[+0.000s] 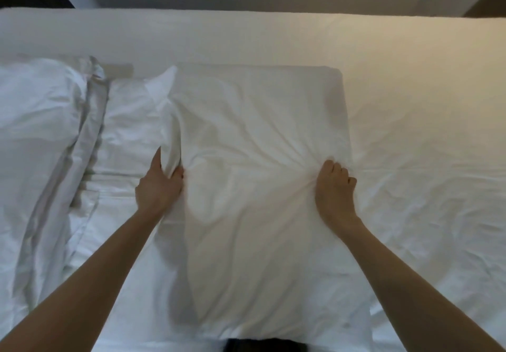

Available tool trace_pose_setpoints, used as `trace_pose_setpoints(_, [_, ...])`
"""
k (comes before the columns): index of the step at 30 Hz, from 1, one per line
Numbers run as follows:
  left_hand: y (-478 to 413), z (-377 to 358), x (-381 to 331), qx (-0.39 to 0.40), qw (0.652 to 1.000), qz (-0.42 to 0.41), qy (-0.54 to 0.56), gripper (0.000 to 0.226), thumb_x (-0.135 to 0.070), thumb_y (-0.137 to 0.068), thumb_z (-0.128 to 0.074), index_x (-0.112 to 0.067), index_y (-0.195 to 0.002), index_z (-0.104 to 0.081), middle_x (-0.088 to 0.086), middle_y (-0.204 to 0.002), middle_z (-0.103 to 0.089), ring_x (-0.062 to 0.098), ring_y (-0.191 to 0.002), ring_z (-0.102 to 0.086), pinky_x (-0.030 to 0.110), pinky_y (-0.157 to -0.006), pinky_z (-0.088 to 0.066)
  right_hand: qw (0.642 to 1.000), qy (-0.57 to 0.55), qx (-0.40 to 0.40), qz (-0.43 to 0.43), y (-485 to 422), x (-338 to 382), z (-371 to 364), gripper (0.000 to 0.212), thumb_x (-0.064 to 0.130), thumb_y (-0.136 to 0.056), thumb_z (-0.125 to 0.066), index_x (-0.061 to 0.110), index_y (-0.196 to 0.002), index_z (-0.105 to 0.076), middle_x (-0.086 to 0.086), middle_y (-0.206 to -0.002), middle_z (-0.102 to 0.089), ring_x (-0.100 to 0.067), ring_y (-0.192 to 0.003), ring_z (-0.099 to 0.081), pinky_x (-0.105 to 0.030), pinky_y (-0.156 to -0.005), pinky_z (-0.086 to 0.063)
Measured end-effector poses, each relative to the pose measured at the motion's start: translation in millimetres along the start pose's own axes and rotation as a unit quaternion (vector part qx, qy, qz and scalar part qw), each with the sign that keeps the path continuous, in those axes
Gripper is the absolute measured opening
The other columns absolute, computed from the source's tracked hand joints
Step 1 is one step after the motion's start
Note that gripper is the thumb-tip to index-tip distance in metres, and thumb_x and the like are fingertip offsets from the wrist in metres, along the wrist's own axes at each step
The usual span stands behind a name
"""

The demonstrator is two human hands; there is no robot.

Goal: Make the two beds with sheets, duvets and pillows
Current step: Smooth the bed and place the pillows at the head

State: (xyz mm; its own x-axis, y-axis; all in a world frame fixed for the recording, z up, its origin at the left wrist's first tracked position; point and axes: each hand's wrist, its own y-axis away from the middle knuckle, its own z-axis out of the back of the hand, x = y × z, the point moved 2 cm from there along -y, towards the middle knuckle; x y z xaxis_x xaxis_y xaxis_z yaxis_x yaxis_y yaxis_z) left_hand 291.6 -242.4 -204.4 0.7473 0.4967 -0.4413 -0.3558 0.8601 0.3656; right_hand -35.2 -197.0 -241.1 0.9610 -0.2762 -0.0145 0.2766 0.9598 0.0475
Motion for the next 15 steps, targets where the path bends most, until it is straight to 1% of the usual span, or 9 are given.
trace_pose_setpoints(2, [11.1,2.2,-21.1,-0.008,0.999,-0.044,0.005,0.062,-0.043,-0.097,-0.047,-0.039,-0.152,-0.018,0.012,-0.13,-0.06,0.037,-0.116,-0.056,0.042,-0.095,-0.039,1.0,-0.011,-0.013,-0.002,0.8,-13.4,8.0,0.032,-0.014,-0.07,-0.066,-0.009,-0.1,-0.053,-0.021,-0.079,-0.055,-0.036,-0.069,-0.057,-0.043,-0.063,-0.046])
trace_pose_setpoints(4, [20.5,2.0,-42.7,-0.007,0.996,-0.086,0.015,0.059,-0.045,-0.098,-0.046,-0.045,-0.15,-0.019,0.009,-0.123,-0.064,0.035,-0.111,-0.058,0.04,-0.089,-0.04,0.998,-0.043,-0.007,-0.05,1.2,-29.9,15.0,0.025,-0.012,-0.08,-0.057,-0.007,-0.103,-0.05,-0.022,-0.089,-0.055,-0.038,-0.08,-0.057,-0.046,-0.072,-0.043])
trace_pose_setpoints(6, [25.5,-2.8,-56.2,-0.001,0.995,-0.097,0.028,0.059,-0.046,-0.097,-0.047,-0.045,-0.15,-0.02,0.005,-0.117,-0.065,0.034,-0.109,-0.059,0.037,-0.085,-0.038,0.991,-0.071,0.004,-0.117,-1.5,-45.7,17.3,0.021,-0.006,-0.091,-0.044,-0.008,-0.112,-0.047,-0.024,-0.102,-0.054,-0.041,-0.094,-0.054,-0.05,-0.079,-0.041])
trace_pose_setpoints(8, [23.1,-11.8,-49.1,0.011,0.998,-0.065,0.025,0.062,-0.047,-0.096,-0.048,-0.041,-0.151,-0.019,0.008,-0.123,-0.062,0.036,-0.113,-0.056,0.039,-0.088,-0.04,0.985,-0.095,0.037,-0.141,-2.9,-57.6,15.2,0.024,0.005,-0.099,-0.039,-0.008,-0.118,-0.045,-0.026,-0.114,-0.052,-0.043,-0.105,-0.05,-0.051,-0.083,-0.042])
trace_pose_setpoints(11, [18.0,-18.2,-4.8,0.061,0.998,0.008,0.032,0.078,-0.055,-0.093,-0.052,-0.031,-0.155,-0.012,0.014,-0.146,-0.046,0.041,-0.128,-0.047,0.049,-0.103,-0.037,0.971,-0.188,0.083,-0.119,9.1,-52.5,11.3,0.034,0.017,-0.101,-0.04,-0.002,-0.128,-0.045,-0.026,-0.129,-0.044,-0.044,-0.116,-0.043,-0.048,-0.09,-0.041])
trace_pose_setpoints(12, [19.0,-17.9,13.5,0.087,0.995,0.031,0.043,0.089,-0.065,-0.087,-0.054,-0.029,-0.155,-0.01,0.014,-0.15,-0.041,0.041,-0.131,-0.044,0.05,-0.107,-0.035,0.965,-0.217,0.091,-0.116,17.9,-44.9,11.0,0.042,0.023,-0.101,-0.043,0.004,-0.138,-0.041,-0.023,-0.138,-0.038,-0.044,-0.123,-0.038,-0.051,-0.096,-0.038])
trace_pose_setpoints(13, [22.4,-15.9,29.6,0.111,0.991,0.049,0.051,0.103,-0.079,-0.076,-0.054,-0.028,-0.155,-0.011,0.012,-0.152,-0.039,0.04,-0.133,-0.043,0.051,-0.109,-0.034,0.961,-0.232,0.106,-0.107,28.2,-35.0,12.3,0.053,0.031,-0.1,-0.045,0.016,-0.149,-0.031,-0.018,-0.15,-0.028,-0.043,-0.133,-0.029,-0.056,-0.104,-0.031])
trace_pose_setpoints(14, [26.0,-14.4,43.9,0.129,0.988,0.063,0.052,0.117,-0.091,-0.062,-0.052,-0.029,-0.154,-0.013,0.011,-0.151,-0.04,0.038,-0.133,-0.044,0.052,-0.109,-0.034,0.964,-0.221,0.125,-0.083,39.6,-23.7,13.1,0.061,0.039,-0.1,-0.043,0.03,-0.154,-0.018,-0.01,-0.159,-0.014,-0.041,-0.142,-0.016,-0.061,-0.109,-0.021])
trace_pose_setpoints(15, [30.5,-13.7,54.2,0.143,0.986,0.071,0.044,0.124,-0.097,-0.052,-0.049,-0.031,-0.153,-0.016,0.009,-0.149,-0.044,0.037,-0.131,-0.046,0.053,-0.109,-0.035,0.971,-0.19,0.139,-0.037,51.5,-11.8,14.3,0.063,0.049,-0.099,-0.038,0.043,-0.153,-0.006,-0.002,-0.163,-0.001,-0.038,-0.146,-0.004,-0.066,-0.11,-0.011])
